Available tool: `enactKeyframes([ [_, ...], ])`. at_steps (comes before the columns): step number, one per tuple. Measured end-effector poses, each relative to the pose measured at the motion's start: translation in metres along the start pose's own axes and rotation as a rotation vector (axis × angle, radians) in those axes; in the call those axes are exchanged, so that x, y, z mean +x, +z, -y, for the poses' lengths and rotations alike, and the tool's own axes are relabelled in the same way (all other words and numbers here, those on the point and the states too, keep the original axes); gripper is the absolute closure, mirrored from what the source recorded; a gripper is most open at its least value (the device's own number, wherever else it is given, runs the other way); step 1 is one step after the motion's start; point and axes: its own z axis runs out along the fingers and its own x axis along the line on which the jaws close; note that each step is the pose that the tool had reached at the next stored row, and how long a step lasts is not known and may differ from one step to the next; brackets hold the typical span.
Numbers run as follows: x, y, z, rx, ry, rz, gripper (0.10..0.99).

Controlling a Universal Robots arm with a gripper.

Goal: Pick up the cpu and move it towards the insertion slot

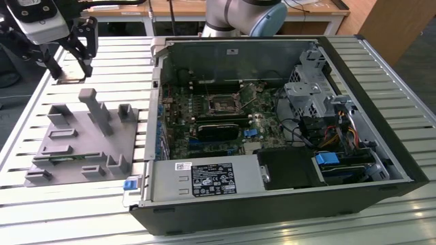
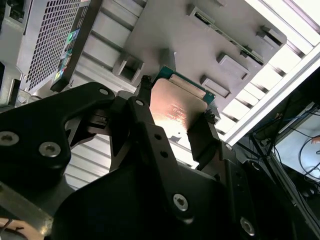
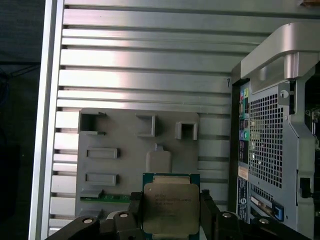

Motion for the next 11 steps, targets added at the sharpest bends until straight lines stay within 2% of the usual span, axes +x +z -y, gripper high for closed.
enactKeyframes([
  [11,-0.0179,-0.0002,0.0004,0.0,0.0,0.0,0.545],
])
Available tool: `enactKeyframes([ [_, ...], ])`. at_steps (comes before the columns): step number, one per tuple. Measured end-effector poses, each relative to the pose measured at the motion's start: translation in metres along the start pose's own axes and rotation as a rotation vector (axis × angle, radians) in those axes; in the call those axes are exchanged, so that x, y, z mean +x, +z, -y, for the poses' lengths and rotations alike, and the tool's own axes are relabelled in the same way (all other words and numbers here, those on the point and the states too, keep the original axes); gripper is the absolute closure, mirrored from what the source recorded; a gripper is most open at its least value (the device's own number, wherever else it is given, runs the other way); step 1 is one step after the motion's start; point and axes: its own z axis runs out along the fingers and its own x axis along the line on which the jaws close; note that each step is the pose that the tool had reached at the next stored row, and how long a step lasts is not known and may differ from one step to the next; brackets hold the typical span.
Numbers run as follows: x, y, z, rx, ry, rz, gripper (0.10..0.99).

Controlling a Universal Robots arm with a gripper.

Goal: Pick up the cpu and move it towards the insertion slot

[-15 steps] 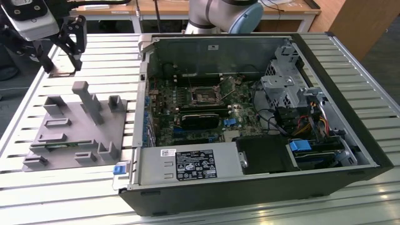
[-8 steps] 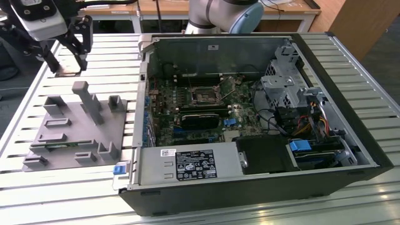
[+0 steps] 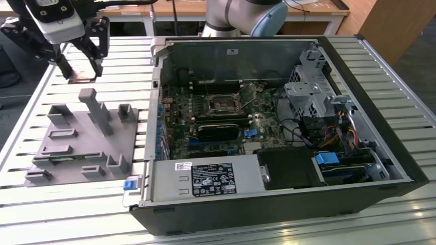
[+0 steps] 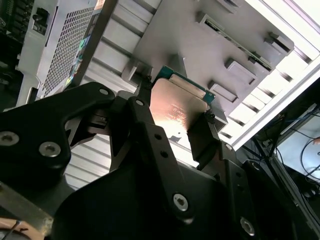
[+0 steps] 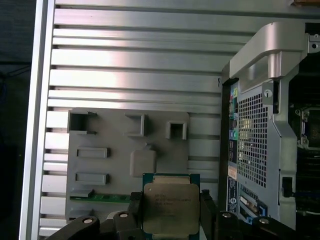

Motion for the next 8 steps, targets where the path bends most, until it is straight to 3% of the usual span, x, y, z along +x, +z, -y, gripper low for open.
enactKeyframes([
  [8,-0.0094,-0.0001,0.0002,0.0,0.0,-0.0001,0.545],
])
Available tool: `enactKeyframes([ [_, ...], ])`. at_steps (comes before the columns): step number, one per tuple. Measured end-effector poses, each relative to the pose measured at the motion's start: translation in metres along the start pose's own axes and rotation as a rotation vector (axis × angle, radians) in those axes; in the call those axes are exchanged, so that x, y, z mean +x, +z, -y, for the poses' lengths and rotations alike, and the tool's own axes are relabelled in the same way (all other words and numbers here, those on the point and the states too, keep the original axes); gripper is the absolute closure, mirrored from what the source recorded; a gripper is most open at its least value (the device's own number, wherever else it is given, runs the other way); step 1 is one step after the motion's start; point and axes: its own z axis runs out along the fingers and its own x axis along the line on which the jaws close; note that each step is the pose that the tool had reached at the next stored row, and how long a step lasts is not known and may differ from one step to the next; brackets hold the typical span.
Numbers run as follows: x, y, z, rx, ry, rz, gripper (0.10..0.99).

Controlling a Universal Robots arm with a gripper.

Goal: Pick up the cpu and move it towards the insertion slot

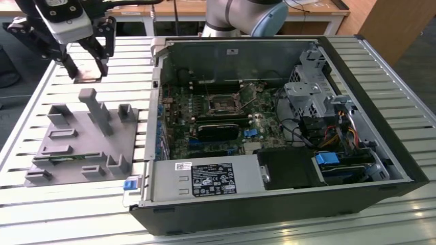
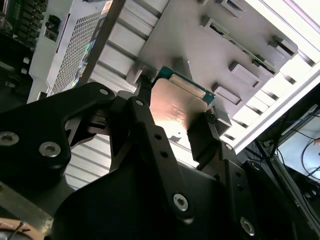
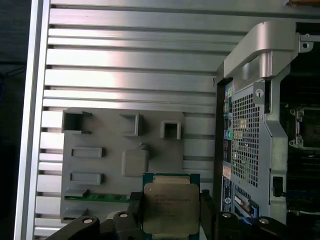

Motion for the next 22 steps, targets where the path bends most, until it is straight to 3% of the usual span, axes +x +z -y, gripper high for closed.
enactKeyframes([
  [22,-0.0235,-0.0002,0.0002,0.0,0.0,0.0,0.545],
])
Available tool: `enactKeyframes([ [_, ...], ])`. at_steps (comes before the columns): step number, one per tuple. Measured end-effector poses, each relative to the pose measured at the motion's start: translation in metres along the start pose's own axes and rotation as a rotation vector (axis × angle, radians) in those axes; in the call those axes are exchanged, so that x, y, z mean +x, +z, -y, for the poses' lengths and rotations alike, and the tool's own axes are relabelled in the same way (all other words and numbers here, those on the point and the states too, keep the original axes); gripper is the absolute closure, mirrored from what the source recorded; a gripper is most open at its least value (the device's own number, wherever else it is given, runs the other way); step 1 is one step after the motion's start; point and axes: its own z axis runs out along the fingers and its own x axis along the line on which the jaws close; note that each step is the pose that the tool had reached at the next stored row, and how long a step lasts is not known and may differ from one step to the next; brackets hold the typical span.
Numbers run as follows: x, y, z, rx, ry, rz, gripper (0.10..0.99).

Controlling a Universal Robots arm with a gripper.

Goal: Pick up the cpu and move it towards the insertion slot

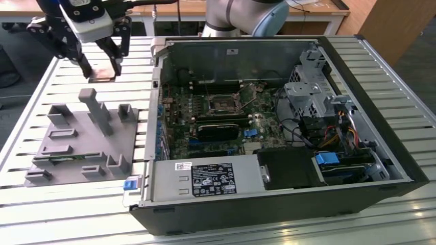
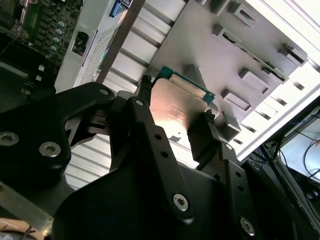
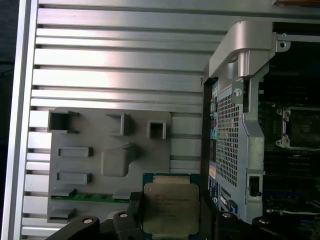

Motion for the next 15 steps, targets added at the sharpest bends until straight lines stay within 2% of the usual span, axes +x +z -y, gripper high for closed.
enactKeyframes([
  [15,-0.0162,-0.0001,-0.0006,0.0,0.0,-0.0001,0.545],
])
